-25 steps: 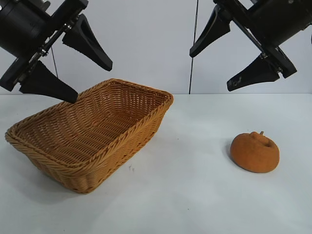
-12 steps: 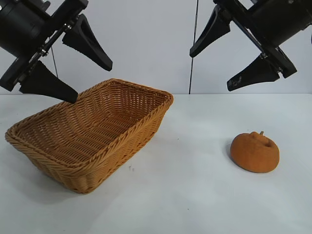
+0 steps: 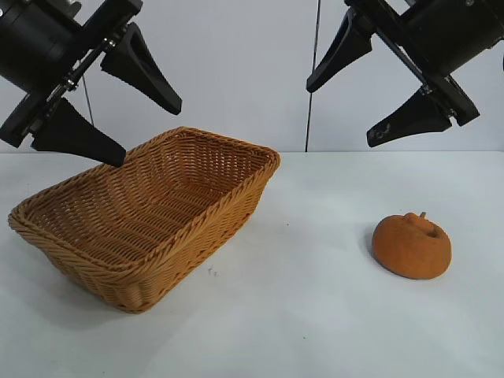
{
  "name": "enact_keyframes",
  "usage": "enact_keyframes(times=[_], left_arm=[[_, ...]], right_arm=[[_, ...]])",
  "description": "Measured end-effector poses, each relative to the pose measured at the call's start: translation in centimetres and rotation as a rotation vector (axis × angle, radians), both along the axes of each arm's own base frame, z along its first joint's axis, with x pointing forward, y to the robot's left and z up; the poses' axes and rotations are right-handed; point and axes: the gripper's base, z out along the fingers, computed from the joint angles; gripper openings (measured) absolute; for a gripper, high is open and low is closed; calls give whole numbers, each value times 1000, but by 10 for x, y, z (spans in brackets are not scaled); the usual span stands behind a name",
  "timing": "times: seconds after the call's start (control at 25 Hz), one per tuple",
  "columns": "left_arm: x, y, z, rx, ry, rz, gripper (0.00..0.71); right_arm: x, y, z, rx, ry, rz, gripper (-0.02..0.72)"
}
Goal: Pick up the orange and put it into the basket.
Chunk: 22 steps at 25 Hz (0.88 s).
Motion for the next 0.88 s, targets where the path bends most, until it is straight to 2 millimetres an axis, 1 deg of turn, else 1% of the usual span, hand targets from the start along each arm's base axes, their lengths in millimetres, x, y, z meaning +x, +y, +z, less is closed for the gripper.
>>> enact_keyframes(times=[0.36,0.44,0.56,0.64,0.76,0.88], left_arm=[[0,0,1,-3,-3,7,549],[-1,1,4,1,-8,12,549],[-10,7,18,49,-31,28,549],[-18,14,28,112,-40,47,549],[-31,26,42,178,-10,139,549],[-41,36,51,199,64,292,549]], right_arm=[[0,0,0,1,1,-1,610],[0,0,0,1,1,-1,610],[0,0,0,1,1,-1,610],[0,0,0,1,1,-1,610],[0,0,0,1,1,-1,610],[0,0,0,1,1,-1,610]])
